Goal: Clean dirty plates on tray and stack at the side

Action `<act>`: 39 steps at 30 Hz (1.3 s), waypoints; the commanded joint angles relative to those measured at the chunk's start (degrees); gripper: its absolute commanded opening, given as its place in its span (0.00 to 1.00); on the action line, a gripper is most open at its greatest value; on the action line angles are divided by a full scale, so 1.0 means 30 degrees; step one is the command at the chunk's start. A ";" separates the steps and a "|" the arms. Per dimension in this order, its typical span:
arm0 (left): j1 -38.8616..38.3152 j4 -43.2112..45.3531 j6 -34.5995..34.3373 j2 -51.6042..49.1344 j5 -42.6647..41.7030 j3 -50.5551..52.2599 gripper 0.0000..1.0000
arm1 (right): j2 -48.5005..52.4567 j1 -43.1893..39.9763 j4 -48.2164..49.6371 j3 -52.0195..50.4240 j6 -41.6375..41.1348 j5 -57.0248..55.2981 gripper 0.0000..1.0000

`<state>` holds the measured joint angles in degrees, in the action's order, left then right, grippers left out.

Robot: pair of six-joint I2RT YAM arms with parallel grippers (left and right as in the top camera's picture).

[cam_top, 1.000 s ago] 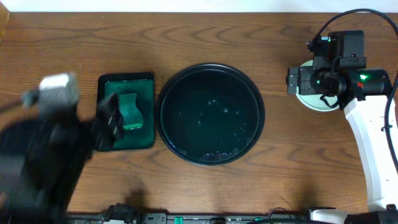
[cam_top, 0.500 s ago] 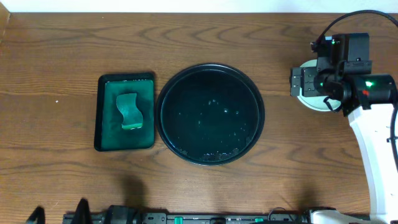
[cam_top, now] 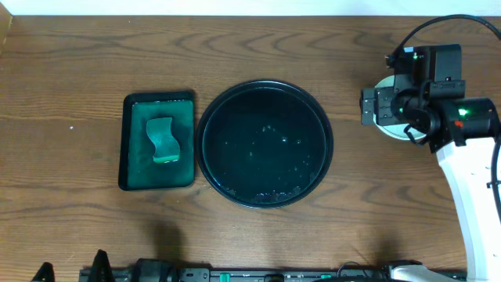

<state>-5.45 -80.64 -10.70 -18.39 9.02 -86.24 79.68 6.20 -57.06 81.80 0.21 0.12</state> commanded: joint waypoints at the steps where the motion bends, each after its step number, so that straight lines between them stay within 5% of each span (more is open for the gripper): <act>1: 0.0000 -0.0889 -0.0233 -0.0138 0.0233 0.0459 0.82 | -0.1013 0.0641 0.0415 0.0270 0.1202 -0.0124 0.99; 18: 0.0000 -0.3111 -0.0240 -0.0138 0.0233 0.0532 0.82 | -0.7614 0.2776 0.3330 0.0277 0.3249 -0.0605 0.99; 39: 0.0000 -0.3104 -0.0240 -0.0138 0.0233 0.0532 0.82 | -0.8153 0.2827 0.3184 0.0270 0.1078 -0.0248 0.99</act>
<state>-5.45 -89.84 -10.70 -18.39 9.23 -84.82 55.42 14.11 -47.33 81.80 6.15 -1.04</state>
